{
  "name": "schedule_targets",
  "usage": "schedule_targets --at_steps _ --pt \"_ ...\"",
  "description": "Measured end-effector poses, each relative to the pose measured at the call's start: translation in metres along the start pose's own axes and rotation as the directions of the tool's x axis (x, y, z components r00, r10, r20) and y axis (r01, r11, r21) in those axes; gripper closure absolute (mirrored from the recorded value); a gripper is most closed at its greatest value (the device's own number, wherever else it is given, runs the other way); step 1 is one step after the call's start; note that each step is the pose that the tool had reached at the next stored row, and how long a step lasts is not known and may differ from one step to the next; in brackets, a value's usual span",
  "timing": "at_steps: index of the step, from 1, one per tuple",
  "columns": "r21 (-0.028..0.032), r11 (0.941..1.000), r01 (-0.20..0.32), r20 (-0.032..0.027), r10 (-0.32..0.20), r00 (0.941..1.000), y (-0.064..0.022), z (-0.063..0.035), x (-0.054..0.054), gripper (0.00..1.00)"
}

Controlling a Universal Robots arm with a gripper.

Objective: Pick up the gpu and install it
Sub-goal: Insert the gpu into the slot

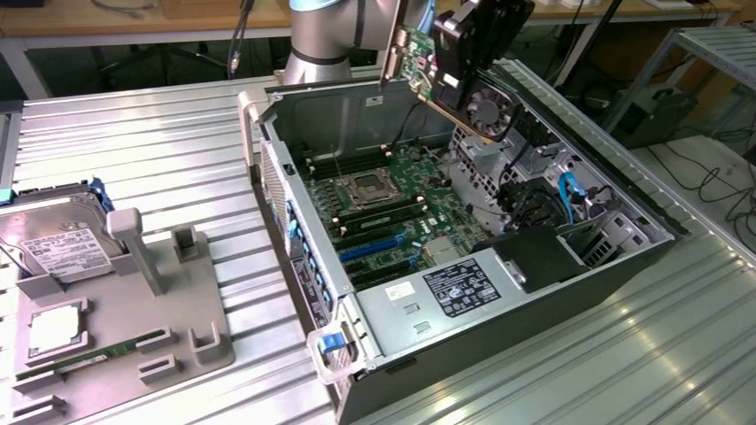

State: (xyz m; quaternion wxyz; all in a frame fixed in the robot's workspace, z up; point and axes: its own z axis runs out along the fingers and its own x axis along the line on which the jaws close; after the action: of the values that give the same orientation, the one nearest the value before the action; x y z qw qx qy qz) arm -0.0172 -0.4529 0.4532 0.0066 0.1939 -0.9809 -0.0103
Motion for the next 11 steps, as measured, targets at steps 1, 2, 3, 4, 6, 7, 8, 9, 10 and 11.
schedule_targets --at_steps 1,2,3,4,6,7,8,9,10,11 --pt "0.0001 1.0 0.007 -0.0002 -0.007 1.0 0.0 0.0 0.0 0.72" --pt "0.0002 0.9999 0.015 -0.0003 -0.015 0.9999 0.0 0.0 0.0 0.72" --pt "0.0002 0.9997 0.023 -0.0006 -0.023 0.9997 0.0 0.0 0.0 0.72" --pt "0.0002 0.9996 0.03 -0.0007 -0.03 0.9996 0.0 0.0 0.0 0.72" --pt "0.0004 0.999 0.045 -0.0011 -0.045 0.999 0.0 0.0 0.0 0.72" --pt "0.0005 0.9986 0.052 -0.0012 -0.052 0.9986 0.0 0.0 0.0 0.72" --pt "0.0005 0.9983 0.058 -0.0014 -0.058 0.9983 0.0 0.0 0.0 0.72" --pt "0.0006 0.9979 0.065 -0.0015 -0.065 0.9979 0.0 0.0 0.0 0.72" --pt "0.0006 0.9975 0.071 -0.0017 -0.071 0.9975 0.0 0.0 0.0 0.72" --pt "0.0007 0.997 0.077 -0.0018 -0.077 0.997 0.0 0.0 0.0 0.72"
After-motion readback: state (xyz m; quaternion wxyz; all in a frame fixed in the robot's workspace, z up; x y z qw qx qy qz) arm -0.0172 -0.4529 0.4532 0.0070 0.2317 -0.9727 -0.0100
